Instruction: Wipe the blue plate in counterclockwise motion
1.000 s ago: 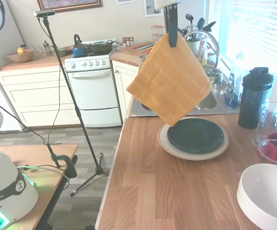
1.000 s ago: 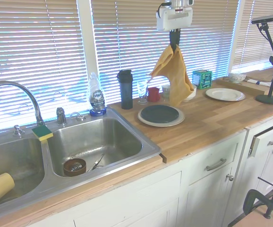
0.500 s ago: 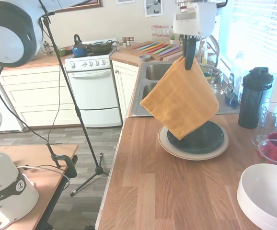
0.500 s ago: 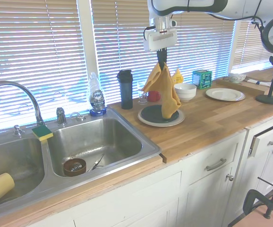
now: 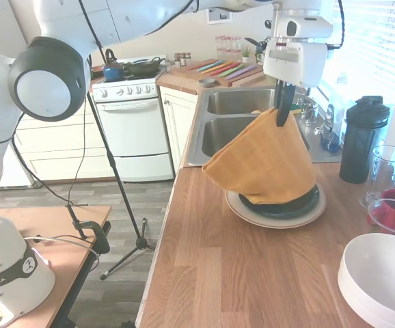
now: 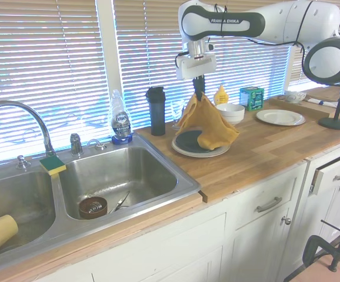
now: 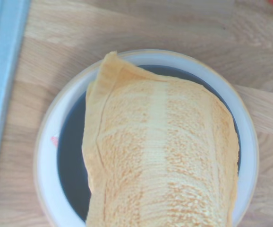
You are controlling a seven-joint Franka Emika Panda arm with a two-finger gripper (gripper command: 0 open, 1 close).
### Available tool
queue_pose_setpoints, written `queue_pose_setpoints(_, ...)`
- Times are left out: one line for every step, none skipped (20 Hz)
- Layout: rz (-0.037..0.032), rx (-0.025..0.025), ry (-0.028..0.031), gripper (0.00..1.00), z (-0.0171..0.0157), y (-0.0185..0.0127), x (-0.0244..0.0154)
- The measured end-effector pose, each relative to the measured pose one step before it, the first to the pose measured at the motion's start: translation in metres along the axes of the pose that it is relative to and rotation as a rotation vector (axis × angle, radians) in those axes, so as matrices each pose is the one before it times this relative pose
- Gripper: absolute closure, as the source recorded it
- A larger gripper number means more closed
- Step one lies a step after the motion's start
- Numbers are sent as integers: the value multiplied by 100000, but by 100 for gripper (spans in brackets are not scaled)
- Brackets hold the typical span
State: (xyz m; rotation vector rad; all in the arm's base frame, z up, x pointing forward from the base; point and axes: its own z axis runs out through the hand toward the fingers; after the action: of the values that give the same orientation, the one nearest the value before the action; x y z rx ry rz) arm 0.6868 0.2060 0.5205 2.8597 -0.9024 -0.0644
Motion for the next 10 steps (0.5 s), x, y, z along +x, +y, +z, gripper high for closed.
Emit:
queue_pose_setpoints(204, -244, -261, 100, 559, -122, 294)
queue_pose_setpoints(230, -251, -269, 100, 607, -117, 320)
queue_pose_setpoints(271, -229, -252, 100, 658, -100, 352)
queue_pose_setpoints(272, -261, -274, 100, 770, -102, 388)
queue_pose_setpoints(222, -100, -127, 100, 797, -117, 370)
queue_pose_setpoints(171, -304, -263, 100, 822, -77, 309)
queue_pose_setpoints(140, -176, -173, 100, 852, -85, 303)
queue_pose_setpoints(9, -82, -84, 100, 910, -147, 240)
queue_pose_setpoints(-76, 53, 31, 100, 883, -152, 174)
queue_pose_setpoints(-92, 136, 104, 100, 793, -87, 119)
